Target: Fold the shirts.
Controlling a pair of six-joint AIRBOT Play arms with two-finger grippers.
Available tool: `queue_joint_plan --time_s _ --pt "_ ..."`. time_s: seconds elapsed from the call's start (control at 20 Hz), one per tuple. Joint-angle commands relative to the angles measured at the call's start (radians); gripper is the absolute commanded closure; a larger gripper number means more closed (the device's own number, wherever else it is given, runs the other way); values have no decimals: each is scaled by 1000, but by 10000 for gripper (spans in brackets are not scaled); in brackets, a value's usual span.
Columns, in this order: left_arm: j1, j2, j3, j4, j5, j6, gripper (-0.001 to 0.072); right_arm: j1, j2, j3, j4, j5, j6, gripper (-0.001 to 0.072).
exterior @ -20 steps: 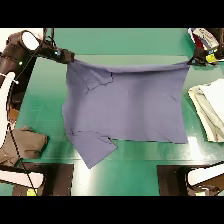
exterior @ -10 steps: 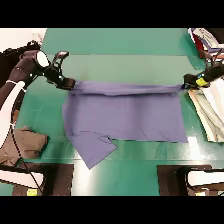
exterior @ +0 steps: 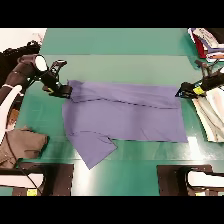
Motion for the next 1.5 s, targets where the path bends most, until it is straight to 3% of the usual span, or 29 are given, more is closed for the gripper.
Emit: queue_joint_plan --time_s 0.0,0.25,0.45,0.65,0.95,1.2,1.25,1.3,1.45 --pt "0 156 -132 11 -70 -8 286 -6 110 -7 5 61 -2 348" --pt "0 472 -566 -137 19 -70 285 -6 252 -7 5 95 -7 348" --pt "0 624 -808 -250 85 -123 285 -6 309 -7 5 85 -7 348" --pt "0 631 -901 -314 143 -137 285 -6 317 -7 12 98 -7 349" --pt "-2 631 -969 -493 345 -127 285 -5 318 -7 14 122 -7 348" --pt "-2 631 -1004 -545 336 -100 288 -6 318 -7 13 161 -7 349" --pt "-2 631 -1004 -545 328 -100 397 -6 318 -7 9 174 -7 349" --pt "-2 631 -1004 -545 325 -97 675 -10 318 -7 4 191 -7 348" --pt "-2 631 -980 -550 286 -45 681 -58 325 -14 5 256 -7 349"
